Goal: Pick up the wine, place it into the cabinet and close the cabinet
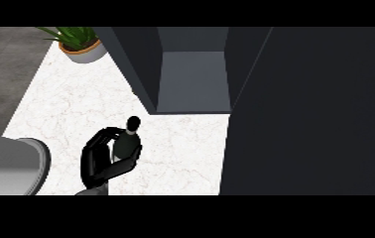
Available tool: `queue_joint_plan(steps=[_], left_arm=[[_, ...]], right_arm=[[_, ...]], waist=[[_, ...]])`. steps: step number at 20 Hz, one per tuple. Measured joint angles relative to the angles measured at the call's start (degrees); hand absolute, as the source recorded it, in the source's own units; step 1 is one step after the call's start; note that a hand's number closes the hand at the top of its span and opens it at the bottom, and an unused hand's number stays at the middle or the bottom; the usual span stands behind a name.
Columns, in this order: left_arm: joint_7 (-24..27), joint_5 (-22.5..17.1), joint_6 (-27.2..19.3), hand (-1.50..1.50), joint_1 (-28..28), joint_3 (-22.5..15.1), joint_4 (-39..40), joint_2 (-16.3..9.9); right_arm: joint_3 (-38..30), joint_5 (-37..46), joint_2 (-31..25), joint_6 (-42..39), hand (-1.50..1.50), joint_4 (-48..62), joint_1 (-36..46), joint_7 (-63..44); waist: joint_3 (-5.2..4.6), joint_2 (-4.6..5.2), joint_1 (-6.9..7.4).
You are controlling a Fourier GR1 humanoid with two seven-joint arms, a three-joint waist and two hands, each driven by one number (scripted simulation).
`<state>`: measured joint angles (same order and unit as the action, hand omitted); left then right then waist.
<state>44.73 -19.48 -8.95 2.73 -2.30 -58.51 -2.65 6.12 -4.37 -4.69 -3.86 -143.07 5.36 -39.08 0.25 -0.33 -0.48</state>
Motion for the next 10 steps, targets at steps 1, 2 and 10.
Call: queue_joint_plan(steps=[1, 2, 10], left_arm=[[0.2, 0.4, 1.0, 1.5, 0.4, 0.0, 0.3, -1.2], [-0.2, 0.7, 2.2, 1.5, 0.2, -0.3, -0.2, -2.4], [-4.3, 0.2, 14.5, 1.5, 0.6, -0.2, -1.5, -11.7]], right_arm=[[-0.3, 0.0, -0.2, -0.1, -1.5, 0.1, 0.5, -0.2], [-1.2, -0.1, -0.5, -0.6, -1.5, 0.2, 0.1, 0.4], [-1.5, -0.1, -0.1, -0.9, -1.5, 0.6, 0.8, 0.5]], waist=[[0.0, 0.0, 0.03], [0.0, -0.01, 0.06], [-0.17, 0.16, 0.23]])
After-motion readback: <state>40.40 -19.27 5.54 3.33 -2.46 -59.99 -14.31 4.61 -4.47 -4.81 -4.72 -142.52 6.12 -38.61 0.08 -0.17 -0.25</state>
